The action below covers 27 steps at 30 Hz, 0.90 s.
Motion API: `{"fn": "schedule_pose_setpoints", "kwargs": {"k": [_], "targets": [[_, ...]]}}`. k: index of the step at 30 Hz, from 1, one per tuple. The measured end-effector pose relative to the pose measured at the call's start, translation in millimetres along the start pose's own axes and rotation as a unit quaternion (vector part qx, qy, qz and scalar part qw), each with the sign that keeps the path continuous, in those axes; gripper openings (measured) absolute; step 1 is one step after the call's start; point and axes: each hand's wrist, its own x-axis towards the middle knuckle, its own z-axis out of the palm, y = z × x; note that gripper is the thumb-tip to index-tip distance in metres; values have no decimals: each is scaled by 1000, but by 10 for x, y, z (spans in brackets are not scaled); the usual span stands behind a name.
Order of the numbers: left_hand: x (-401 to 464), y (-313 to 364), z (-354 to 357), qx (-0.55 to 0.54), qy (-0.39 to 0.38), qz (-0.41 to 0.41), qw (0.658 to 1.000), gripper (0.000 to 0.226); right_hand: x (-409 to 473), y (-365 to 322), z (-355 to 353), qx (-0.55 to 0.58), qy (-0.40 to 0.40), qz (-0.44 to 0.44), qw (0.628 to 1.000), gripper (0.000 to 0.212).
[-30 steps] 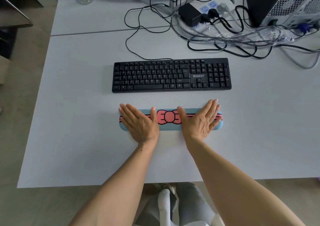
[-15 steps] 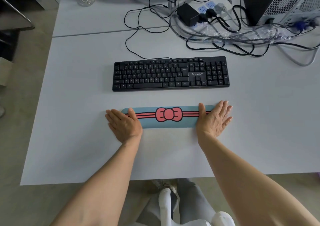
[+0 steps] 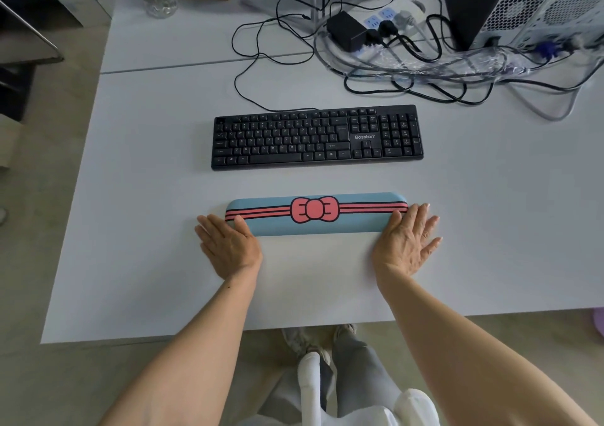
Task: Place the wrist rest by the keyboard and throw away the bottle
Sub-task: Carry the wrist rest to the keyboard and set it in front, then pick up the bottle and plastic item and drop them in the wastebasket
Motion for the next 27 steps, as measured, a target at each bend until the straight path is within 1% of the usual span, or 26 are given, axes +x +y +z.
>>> {"fn": "schedule_pose_setpoints", "kwargs": {"k": [7, 10, 14, 18, 21, 23, 27], "targets": [[-297, -137, 21, 43, -30, 27, 998, 66, -272, 119, -26, -2, -15, 9, 1000, 58], [-430, -152, 31, 46, -44, 27, 998, 68, -410, 146, -30, -11, -25, 3, 1000, 59], [-612, -62, 24, 35, -73, 9, 997, 71, -617, 145, -48, -8, -36, -26, 999, 58], [-823, 48, -41, 24, -87, 20, 996, 70, -772, 124, -121, 13, -38, -60, 997, 54], [-974, 124, -92, 1, -70, 31, 997, 64, -822, 105, -205, 64, -32, -77, 994, 53], [-1055, 158, -90, -18, -60, 41, 997, 55, -850, 99, -265, 105, -26, -77, 991, 50], [-1189, 279, -114, -72, -75, 70, 992, 41, -861, 127, -384, 136, -22, -51, 989, 45]]}}
